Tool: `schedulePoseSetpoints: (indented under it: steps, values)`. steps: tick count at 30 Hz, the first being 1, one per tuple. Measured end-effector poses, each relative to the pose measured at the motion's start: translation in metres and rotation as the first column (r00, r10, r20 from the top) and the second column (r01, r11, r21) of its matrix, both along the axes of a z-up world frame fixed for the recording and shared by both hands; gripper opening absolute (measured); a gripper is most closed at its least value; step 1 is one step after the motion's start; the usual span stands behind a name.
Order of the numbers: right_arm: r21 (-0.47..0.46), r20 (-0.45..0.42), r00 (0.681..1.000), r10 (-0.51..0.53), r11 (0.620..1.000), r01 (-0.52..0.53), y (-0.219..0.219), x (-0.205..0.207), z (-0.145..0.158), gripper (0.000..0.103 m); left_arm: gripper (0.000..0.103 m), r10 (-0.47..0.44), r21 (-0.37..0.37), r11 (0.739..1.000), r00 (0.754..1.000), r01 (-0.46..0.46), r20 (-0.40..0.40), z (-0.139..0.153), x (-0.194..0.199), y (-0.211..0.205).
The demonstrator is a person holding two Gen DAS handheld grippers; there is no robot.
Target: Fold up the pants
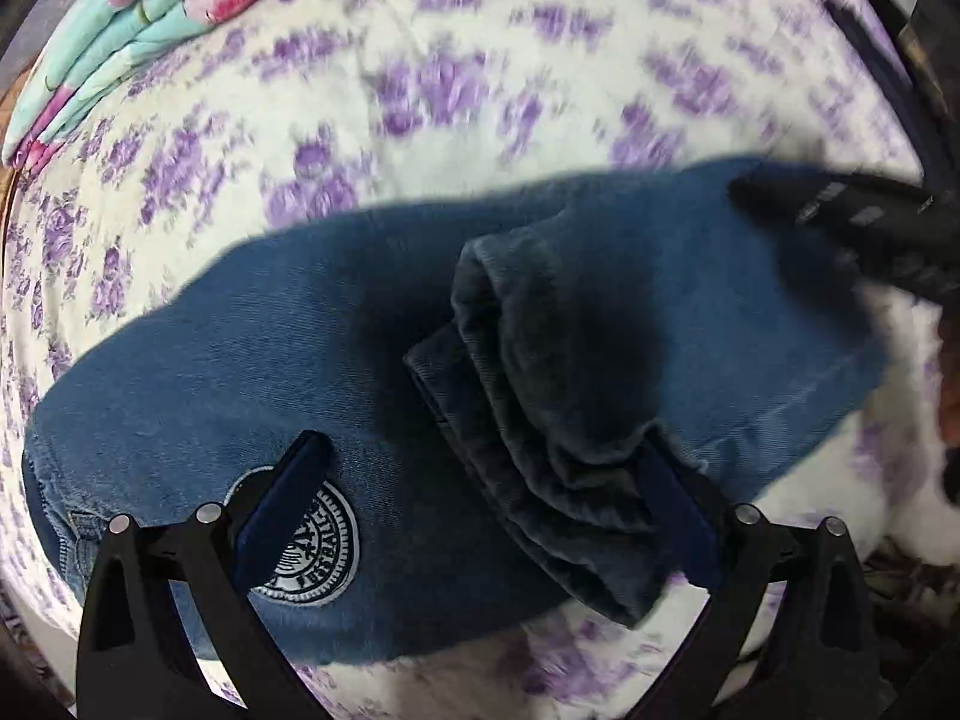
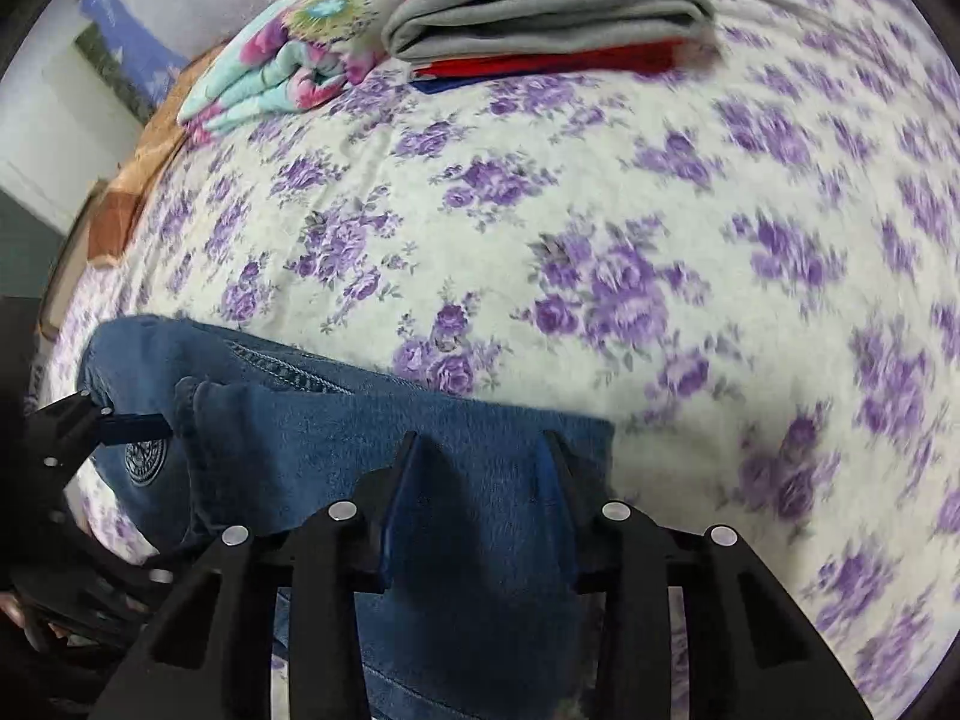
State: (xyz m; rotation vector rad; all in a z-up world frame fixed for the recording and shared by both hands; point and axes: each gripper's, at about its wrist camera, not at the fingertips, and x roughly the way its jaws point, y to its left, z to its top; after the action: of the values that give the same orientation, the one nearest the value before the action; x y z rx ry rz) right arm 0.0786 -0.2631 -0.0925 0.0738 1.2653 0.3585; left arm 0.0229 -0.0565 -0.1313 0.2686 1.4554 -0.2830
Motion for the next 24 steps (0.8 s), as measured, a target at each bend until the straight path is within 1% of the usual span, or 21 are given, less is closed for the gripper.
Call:
schedulePoseSetpoints:
  steps: [3, 4, 5, 6, 7, 8, 9, 10, 11, 12, 13, 14, 15, 16, 18, 19, 20, 21, 22, 23, 24]
  values:
    - [0.017, -0.009, 1.0, 0.008, 1.0, -0.008, -0.006, -0.011, 0.02, 0.045, 0.099, -0.009, -0.005, 1.0, 1.0, 0.009, 0.0, 0.003, -0.001, 0.0]
    - [0.023, 0.003, 1.0, 0.016, 1.0, -0.016, -0.007, -0.017, 0.029, 0.049, 0.099, -0.001, -0.018, 1.0, 1.0, 0.001, -0.003, 0.007, -0.001, 0.004]
    - [0.044, 0.023, 0.999, 0.038, 0.998, -0.039, -0.008, -0.028, 0.039, 0.056, 0.099, 0.011, -0.028, 1.0, 1.0, -0.011, -0.004, 0.01, -0.002, 0.008]
    - [0.063, 0.03, 0.998, 0.059, 0.996, -0.061, -0.006, -0.035, 0.043, 0.059, 0.099, 0.021, -0.038, 0.999, 1.0, -0.021, -0.003, 0.013, -0.002, 0.011]
    - [0.072, 0.017, 0.995, 0.094, 0.993, -0.095, -0.003, -0.045, 0.04, 0.061, 0.099, 0.039, -0.053, 0.998, 0.999, -0.039, -0.002, 0.016, -0.003, 0.017]
    - [0.05, -0.013, 0.993, 0.119, 0.992, -0.118, 0.001, -0.052, 0.031, 0.062, 0.099, 0.048, -0.058, 0.997, 0.999, -0.048, -0.002, 0.017, -0.004, 0.022]
    - [0.01, -0.049, 0.989, 0.141, 0.99, -0.141, 0.006, -0.058, 0.016, 0.062, 0.099, 0.056, -0.054, 0.997, 0.998, -0.056, -0.002, 0.017, -0.005, 0.026]
    - [-0.055, -0.083, 0.983, 0.163, 0.984, -0.168, 0.011, -0.065, -0.003, 0.062, 0.099, 0.067, -0.047, 0.997, 0.998, -0.067, 0.001, 0.019, -0.008, 0.031]
    - [-0.089, -0.077, 0.981, 0.178, 0.979, -0.185, 0.017, -0.068, -0.01, 0.067, 0.099, 0.078, -0.044, 0.996, 0.997, -0.077, 0.011, 0.023, -0.01, 0.036]
    - [-0.102, -0.061, 0.979, 0.197, 0.974, -0.203, 0.023, -0.07, -0.007, 0.071, 0.098, 0.098, -0.046, 0.994, 0.995, -0.097, 0.028, 0.031, -0.012, 0.047]
    - [-0.095, -0.068, 0.979, 0.191, 0.976, -0.197, 0.024, -0.068, -0.003, 0.072, 0.098, 0.116, -0.057, 0.992, 0.992, -0.114, 0.039, 0.037, -0.014, 0.059]
    - [-0.064, -0.07, 0.982, 0.174, 0.982, -0.179, 0.024, -0.064, 0.004, 0.07, 0.098, 0.14, -0.073, 0.988, 0.989, -0.136, 0.052, 0.046, -0.016, 0.072]
    - [0.001, -0.064, 0.983, 0.171, 0.985, -0.171, 0.025, -0.06, 0.015, 0.069, 0.098, 0.167, -0.09, 0.983, 0.984, -0.161, 0.064, 0.053, -0.017, 0.084]
    - [0.028, -0.048, 0.981, 0.187, 0.982, -0.186, 0.028, -0.058, 0.023, 0.068, 0.098, 0.209, -0.101, 0.974, 0.975, -0.2, 0.081, 0.062, -0.019, 0.104]
    - [0.026, 0.001, 0.967, 0.254, 0.967, -0.254, 0.045, -0.057, 0.037, 0.068, 0.098, 0.282, -0.101, 0.957, 0.953, -0.272, 0.107, 0.072, -0.022, 0.136]
    - [0.031, -0.004, 0.964, 0.266, 0.963, -0.266, 0.052, -0.056, 0.036, 0.068, 0.098, 0.338, -0.099, 0.94, 0.933, -0.327, 0.121, 0.077, -0.024, 0.159]
    - [0.04, -0.022, 0.96, 0.278, 0.96, -0.277, 0.06, -0.055, 0.031, 0.063, 0.098, 0.379, -0.097, 0.924, 0.916, -0.369, 0.129, 0.08, -0.027, 0.177]
    - [0.042, -0.047, 0.954, 0.297, 0.955, -0.295, 0.07, -0.055, 0.023, 0.062, 0.098, 0.421, -0.096, 0.907, 0.897, -0.411, 0.134, 0.083, -0.029, 0.194]
    - [0.033, -0.076, 0.942, 0.327, 0.945, -0.325, 0.084, -0.058, 0.01, 0.061, 0.098, 0.471, -0.099, 0.882, 0.872, -0.461, 0.135, 0.086, -0.034, 0.218]
    - [0.023, -0.096, 0.932, 0.35, 0.937, -0.349, 0.096, -0.061, -0.001, 0.065, 0.098, 0.51, -0.099, 0.86, 0.85, -0.501, 0.13, 0.085, -0.038, 0.236]
    - [-0.015, -0.1, 0.927, 0.361, 0.931, -0.364, 0.106, -0.063, -0.011, 0.067, 0.098, 0.538, -0.096, 0.843, 0.833, -0.53, 0.126, 0.085, -0.041, 0.246]
